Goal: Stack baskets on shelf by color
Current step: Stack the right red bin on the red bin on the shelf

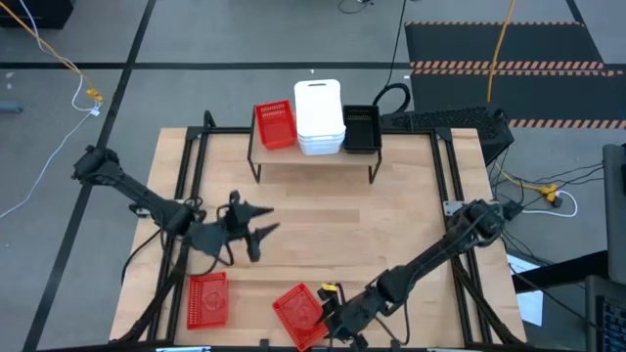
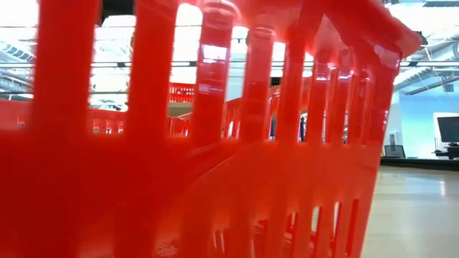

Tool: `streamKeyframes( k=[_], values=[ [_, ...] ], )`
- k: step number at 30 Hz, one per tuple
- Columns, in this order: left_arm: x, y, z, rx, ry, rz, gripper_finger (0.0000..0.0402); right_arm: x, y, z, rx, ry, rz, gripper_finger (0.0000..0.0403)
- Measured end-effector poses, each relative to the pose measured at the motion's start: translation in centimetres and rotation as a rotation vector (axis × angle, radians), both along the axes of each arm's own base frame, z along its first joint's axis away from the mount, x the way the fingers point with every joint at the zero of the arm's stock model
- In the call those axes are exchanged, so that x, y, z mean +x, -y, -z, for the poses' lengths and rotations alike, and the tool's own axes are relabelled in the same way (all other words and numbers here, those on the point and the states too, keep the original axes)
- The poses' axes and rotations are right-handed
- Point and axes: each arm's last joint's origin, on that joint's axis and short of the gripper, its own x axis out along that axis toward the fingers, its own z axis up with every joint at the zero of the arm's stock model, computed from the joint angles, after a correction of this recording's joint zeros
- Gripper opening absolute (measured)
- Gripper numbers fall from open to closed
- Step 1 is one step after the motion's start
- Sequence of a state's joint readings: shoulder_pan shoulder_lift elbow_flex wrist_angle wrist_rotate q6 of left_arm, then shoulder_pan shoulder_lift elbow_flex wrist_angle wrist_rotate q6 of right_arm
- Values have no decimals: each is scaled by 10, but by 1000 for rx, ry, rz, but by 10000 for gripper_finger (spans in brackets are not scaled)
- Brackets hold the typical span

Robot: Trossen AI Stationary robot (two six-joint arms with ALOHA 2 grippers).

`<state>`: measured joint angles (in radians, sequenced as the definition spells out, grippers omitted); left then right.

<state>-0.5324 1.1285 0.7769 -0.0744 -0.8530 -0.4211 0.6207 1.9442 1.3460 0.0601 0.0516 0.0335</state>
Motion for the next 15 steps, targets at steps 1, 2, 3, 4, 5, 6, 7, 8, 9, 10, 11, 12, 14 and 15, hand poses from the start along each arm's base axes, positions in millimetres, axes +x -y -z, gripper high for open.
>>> streamKeyframes(
  k=[1, 2, 3, 4, 5, 6, 7, 8, 9, 10, 11, 12, 14, 15],
  values=[
    [0, 6, 0, -4, 15, 13, 207, 0, -2, 4, 8, -13, 7, 182],
    [-1, 12, 0, -5, 26, 29, 207, 0, -3, 6, 17, -25, 13, 186],
    [-2, 18, 1, -5, 38, 41, 207, 0, -4, 8, 27, -35, 20, 188],
    [-3, 23, 1, -6, 52, 43, 207, -1, -5, 9, 36, -42, 25, 189],
    [-5, 28, 1, -5, 60, 43, 207, -1, -7, 11, 41, -50, 28, 189],
    [-6, 32, 3, -1, 62, 44, 207, -2, -9, 13, 44, -56, 28, 188],
    [-8, 37, 4, 2, 64, 43, 207, -4, -11, 14, 40, -63, 22, 186],
    [-10, 40, 5, -1, 71, 38, 207, -6, -12, 14, 35, -70, 18, 183],
    [-11, 42, 5, -3, 79, 30, 207, -7, -14, 15, 34, -73, 13, 179],
    [-13, 45, 5, -3, 86, 25, 207, -8, -15, 14, 35, -73, 9, 175],
    [-15, 47, 5, -7, 91, 23, 207, -8, -15, 14, 36, -72, 8, 171],
    [-16, 48, 4, -10, 96, 21, 207, -8, -15, 14, 36, -71, 8, 168],
    [-18, 50, 4, -5, 100, 19, 207, -7, -14, 15, 32, -75, 12, 161],
    [-19, 51, 4, 0, 102, 16, 207, -7, -14, 16, 28, -78, 12, 158]
  ],
)
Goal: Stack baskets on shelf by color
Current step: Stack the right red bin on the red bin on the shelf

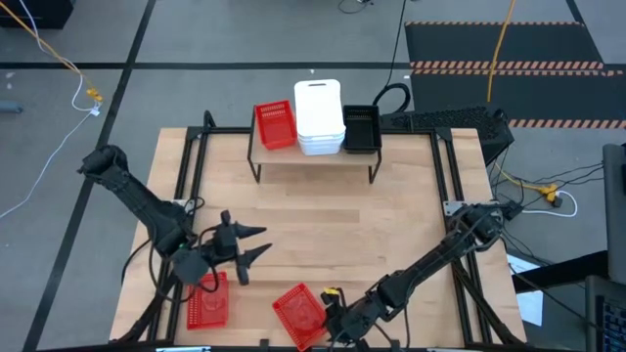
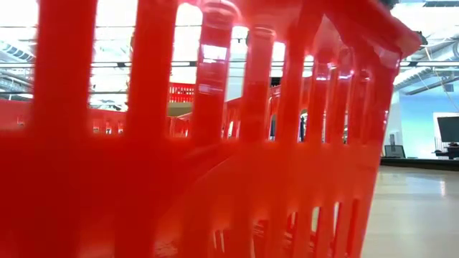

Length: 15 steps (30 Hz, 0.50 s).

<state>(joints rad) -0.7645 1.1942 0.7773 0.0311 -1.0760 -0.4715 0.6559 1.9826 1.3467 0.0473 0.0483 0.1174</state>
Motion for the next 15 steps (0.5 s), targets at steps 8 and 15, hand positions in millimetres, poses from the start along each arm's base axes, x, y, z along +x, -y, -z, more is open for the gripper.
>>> streamKeyframes(
  k=[8, 15],
  values=[
    [0, -3, -2, 93, -22, -16, 207, 5, 3, 28, -31, -56, -10, 140],
    [-2, -15, -12, 154, -26, -31, 207, 12, 12, 21, 19, -54, -41, 60]
  ],
)
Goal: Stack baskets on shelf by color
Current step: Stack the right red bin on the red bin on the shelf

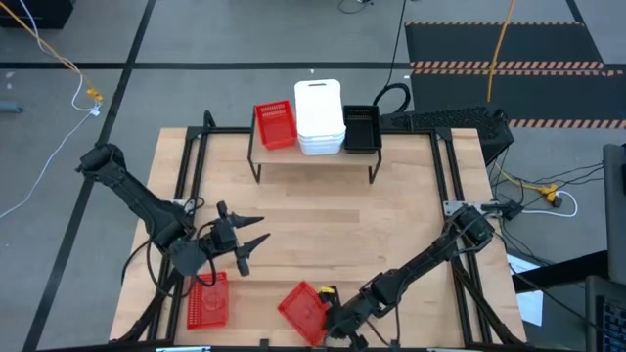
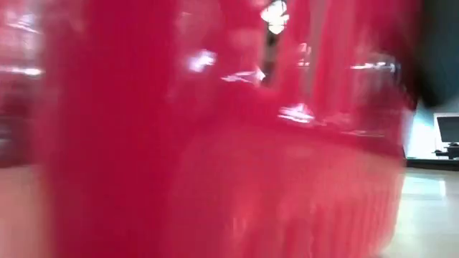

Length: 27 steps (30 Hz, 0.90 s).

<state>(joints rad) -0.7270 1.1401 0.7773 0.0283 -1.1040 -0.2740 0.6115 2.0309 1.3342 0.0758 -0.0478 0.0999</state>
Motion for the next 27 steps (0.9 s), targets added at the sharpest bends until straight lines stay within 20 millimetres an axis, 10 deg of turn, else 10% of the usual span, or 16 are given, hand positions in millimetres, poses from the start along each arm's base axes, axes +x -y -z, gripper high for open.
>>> streamKeyframes(
  k=[12, 27],
  values=[
    [-16, -18, -16, 171, -5, -197, 207, 27, 76, -95, 52, 368, 77, 4],
    [-35, -35, -33, 269, -12, -408, 207, 19, 219, -188, -509, 780, 340, 1]
  ],
)
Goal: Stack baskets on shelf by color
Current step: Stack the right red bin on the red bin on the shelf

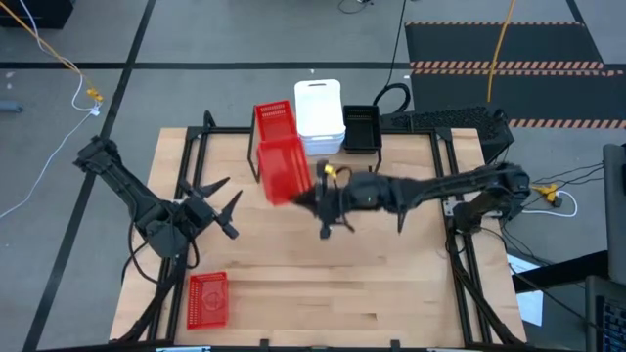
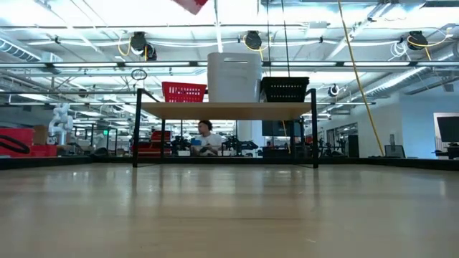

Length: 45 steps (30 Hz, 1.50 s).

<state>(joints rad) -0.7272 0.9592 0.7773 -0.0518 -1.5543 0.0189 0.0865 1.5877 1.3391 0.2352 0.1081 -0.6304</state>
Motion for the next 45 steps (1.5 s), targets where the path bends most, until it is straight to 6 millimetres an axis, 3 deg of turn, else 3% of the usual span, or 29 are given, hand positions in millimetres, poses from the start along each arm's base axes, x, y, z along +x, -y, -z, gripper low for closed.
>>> streamKeyframes(
  k=[4, 11, 15, 25, 33, 37, 43, 45],
  values=[
    [5, -9, 1, 52, -74, -15, 207, 7, 17, 0, -38, -25, 37, 1],
    [23, -22, 0, 173, -254, 205, 207, 27, 30, 33, -163, -185, 183, 1],
    [33, -30, -2, 244, -301, 283, 207, 30, 36, 33, -193, -172, 209, 1],
    [73, -59, 20, 365, -501, 289, 207, 28, 50, 37, -159, -213, 242, 0],
    [87, -64, 34, 343, -555, 267, 201, 28, 39, 41, -120, -234, 229, 4],
    [87, -64, 28, 319, -558, 254, 152, 28, 31, 41, -128, -235, 211, 3],
    [85, -61, 21, 303, -632, 301, 26, 28, 29, 41, -133, -239, 204, 3],
    [85, -61, 21, 303, -638, 316, 13, 28, 29, 42, -136, -244, 203, 3]
  ],
)
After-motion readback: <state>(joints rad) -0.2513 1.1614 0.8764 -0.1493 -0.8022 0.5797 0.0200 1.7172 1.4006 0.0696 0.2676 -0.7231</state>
